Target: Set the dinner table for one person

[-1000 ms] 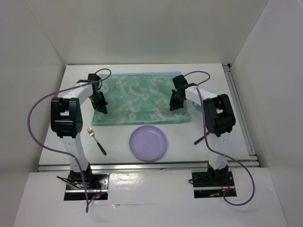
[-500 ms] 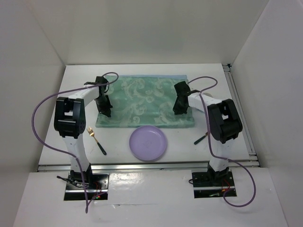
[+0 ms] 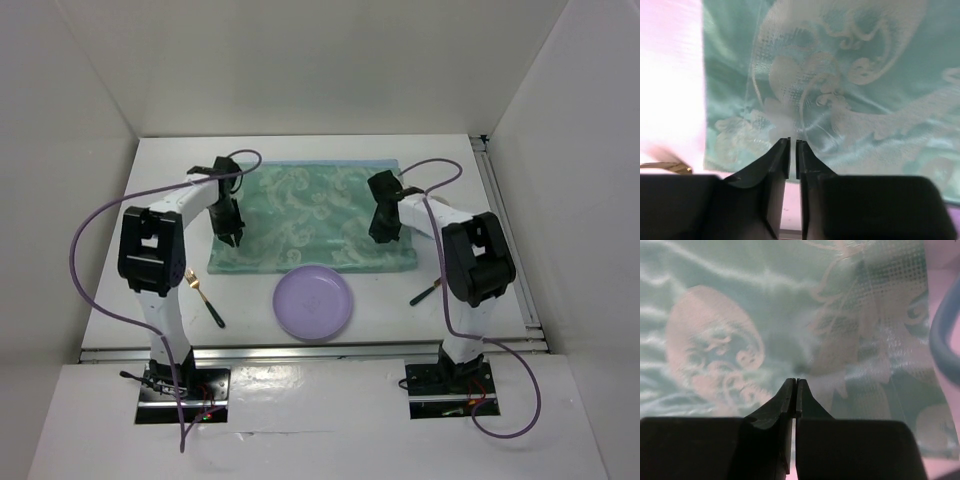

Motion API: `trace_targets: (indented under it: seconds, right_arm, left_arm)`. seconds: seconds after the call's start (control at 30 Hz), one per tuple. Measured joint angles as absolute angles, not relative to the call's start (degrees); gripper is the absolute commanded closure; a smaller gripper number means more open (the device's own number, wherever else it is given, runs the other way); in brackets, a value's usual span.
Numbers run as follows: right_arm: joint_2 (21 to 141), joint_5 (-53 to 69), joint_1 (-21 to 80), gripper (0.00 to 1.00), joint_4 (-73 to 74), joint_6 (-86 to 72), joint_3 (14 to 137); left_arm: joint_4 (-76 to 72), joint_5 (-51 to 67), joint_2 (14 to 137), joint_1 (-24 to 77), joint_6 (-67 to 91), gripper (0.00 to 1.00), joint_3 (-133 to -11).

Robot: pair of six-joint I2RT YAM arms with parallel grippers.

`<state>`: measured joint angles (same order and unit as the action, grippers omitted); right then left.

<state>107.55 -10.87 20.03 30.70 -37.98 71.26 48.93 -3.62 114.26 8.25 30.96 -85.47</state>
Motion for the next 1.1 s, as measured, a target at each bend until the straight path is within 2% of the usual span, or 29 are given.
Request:
trace_targets:
  seconds: [0.03, 0.07, 0.13, 0.17, 0.23, 0.27, 0.4, 0.5, 0.6, 0.73, 0.87, 1.03, 1.07, 1.1]
  right_arm:
    - [106.6, -11.0, 20.6, 0.89, 32.1, -37.6, 72.1]
    - [106.1, -11.0, 20.9, 0.83, 32.4, -37.5, 72.6]
    - [104.1, -11.1, 22.3, 0.72, 34.0, -36.9, 75.4]
    - [103.0, -11.2, 22.8, 0.59, 34.3, -36.5, 77.1]
    - [100.4, -11.2, 23.7, 0.49, 34.2, -35.8, 79.6]
    - [98.8, -11.2, 24.0, 0.35, 34.2, -35.4, 80.4]
    - [92.1, -9.8, 25.2, 0.20, 34.0, -33.9, 79.3]
    - [86.2, -7.3, 28.1, 0.19, 33.8, -33.9, 72.4]
    - [82.3, -4.1, 32.6, 0.12, 33.7, -35.5, 63.4]
    - [79.9, 1.7, 37.6, 0.12, 33.7, -38.5, 51.3]
    - [78.5, 6.4, 38.0, 0.12, 30.4, -40.6, 43.1]
    - [80.0, 11.4, 38.0, 0.23, 22.9, -42.6, 39.5]
    - [80.7, 11.9, 38.1, 0.32, 21.3, -42.9, 39.2]
    - [81.1, 12.1, 38.1, 0.37, 19.7, -43.3, 38.8]
  left_arm:
    - [50.0, -4.0, 113.7, 8.3, 31.2, 0.56, -86.9]
    - [50.8, -4.3, 112.9, 8.3, 31.2, 0.56, -88.4]
    - [52.0, -4.7, 110.9, 8.3, 31.4, 0.47, -91.3]
    - [52.2, -4.7, 109.4, 8.2, 31.4, 0.44, -92.5]
    - [52.6, -4.8, 106.1, 8.2, 31.4, 0.44, -94.1]
    - [52.6, -4.7, 104.3, 8.3, 31.5, 0.44, -94.4]
    - [52.9, -3.9, 97.6, 8.7, 31.4, 0.44, -92.7]
    - [53.1, -2.7, 93.2, 8.9, 31.3, 0.42, -89.2]
    - [52.7, -1.4, 89.9, 9.1, 31.4, 0.37, -85.1]
    - [52.3, -0.3, 87.2, 9.1, 31.7, 0.37, -82.5]
    - [51.8, -0.1, 87.1, 9.1, 31.8, 0.37, -82.5]
    - [51.8, 0.1, 87.0, 9.1, 31.9, 0.39, -82.7]
    - [51.8, 0.1, 87.0, 9.1, 31.9, 0.39, -82.8]
    - [51.8, 0.1, 87.0, 9.1, 31.9, 0.39, -82.9]
